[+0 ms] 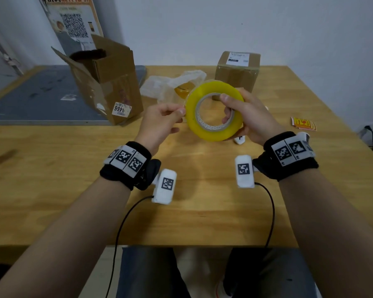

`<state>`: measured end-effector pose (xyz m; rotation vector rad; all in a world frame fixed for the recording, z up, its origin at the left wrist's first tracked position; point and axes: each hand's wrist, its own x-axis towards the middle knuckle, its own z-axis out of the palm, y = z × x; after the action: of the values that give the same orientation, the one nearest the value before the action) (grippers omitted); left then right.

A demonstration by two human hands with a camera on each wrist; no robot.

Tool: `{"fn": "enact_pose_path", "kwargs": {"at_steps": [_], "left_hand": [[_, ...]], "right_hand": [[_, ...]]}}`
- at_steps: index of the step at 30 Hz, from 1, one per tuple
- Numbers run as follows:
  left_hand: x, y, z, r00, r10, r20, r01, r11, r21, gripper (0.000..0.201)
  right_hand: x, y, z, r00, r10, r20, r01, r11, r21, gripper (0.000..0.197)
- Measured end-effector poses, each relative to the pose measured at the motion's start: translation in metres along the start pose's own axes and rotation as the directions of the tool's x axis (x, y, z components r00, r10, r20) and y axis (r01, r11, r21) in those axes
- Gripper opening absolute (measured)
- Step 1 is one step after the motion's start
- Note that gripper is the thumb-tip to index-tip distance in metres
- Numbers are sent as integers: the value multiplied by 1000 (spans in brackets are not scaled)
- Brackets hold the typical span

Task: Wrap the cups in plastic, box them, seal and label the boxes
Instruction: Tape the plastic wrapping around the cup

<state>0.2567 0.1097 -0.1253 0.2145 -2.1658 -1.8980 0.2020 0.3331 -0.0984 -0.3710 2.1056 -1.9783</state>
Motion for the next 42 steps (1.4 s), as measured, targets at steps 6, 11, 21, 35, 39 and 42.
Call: {"fn": "enact_pose_path", "kwargs": {"at_steps": [6,11,21,35,39,42], "left_hand": [[1,-2,3,999,31,-39,-23,984,175,17],[2,1,9,996,74,-58,-47,927,371,19],[-4,8,13,979,-170,113,109,903,415,11],[-6,5,-1,997,73,26,-76,985,153,63],[-4,6,-1,998,-63,-14,64,991,113,42],[-8,5,10,993,-105,54,100,991,87,15]], "right_hand": [[-2,5,4,1000,15,9,-15,1000,-9,33],[1,7,8,1000,13,-12,-14,999,-42,32],[8,14,8,997,-80,-23,70,955,-288,30],[3,-5,-2,993,-1,-114,-6,998,-62,33],[2,-4,-8,993,26,-118,-28,999,-23,41],[1,-1,-7,997,46,-66,-43,998,34,40]]}}
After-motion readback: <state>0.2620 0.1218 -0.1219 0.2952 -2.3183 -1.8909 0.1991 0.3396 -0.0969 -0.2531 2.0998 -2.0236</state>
